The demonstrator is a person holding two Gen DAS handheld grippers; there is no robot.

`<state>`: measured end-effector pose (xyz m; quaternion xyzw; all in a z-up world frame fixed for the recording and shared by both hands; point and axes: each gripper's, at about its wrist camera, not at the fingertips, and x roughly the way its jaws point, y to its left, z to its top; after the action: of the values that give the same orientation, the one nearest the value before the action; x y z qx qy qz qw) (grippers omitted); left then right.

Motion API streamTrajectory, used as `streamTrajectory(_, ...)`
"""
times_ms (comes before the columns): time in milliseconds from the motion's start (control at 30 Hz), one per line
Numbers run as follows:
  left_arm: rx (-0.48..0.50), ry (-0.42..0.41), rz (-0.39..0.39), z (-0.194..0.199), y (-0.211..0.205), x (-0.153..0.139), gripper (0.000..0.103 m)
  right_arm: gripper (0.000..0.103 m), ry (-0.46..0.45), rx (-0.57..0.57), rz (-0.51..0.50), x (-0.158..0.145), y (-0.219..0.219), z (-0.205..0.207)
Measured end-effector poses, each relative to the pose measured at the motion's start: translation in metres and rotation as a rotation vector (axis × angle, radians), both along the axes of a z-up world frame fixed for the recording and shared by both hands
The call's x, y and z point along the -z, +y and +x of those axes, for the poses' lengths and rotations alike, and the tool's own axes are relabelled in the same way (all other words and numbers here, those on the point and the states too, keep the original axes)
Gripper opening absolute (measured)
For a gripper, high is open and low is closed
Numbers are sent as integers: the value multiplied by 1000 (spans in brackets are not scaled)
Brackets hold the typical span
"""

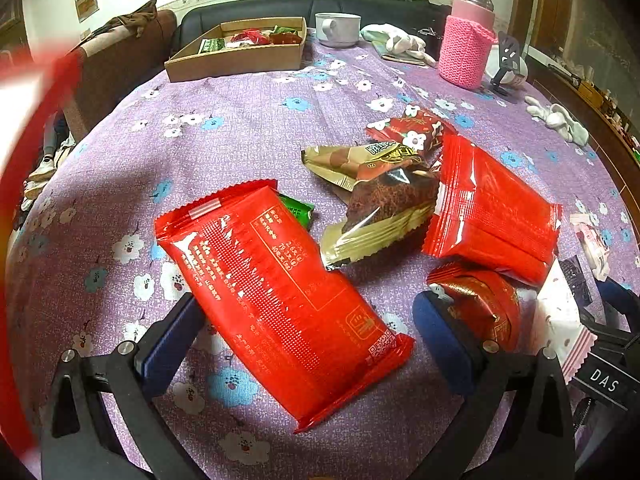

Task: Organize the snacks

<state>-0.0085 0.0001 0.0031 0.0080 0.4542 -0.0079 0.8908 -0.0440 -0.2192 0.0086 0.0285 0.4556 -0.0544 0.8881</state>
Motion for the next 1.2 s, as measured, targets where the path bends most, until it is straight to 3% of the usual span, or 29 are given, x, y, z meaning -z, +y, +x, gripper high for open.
streamTrajectory(1133,13,20,8,-2,1,0,103,103,0,3,2,0,-1,1)
streamTrajectory(1200,-6,-14,23,-12,4,-9,103,103,8,-4,3,0,0,0)
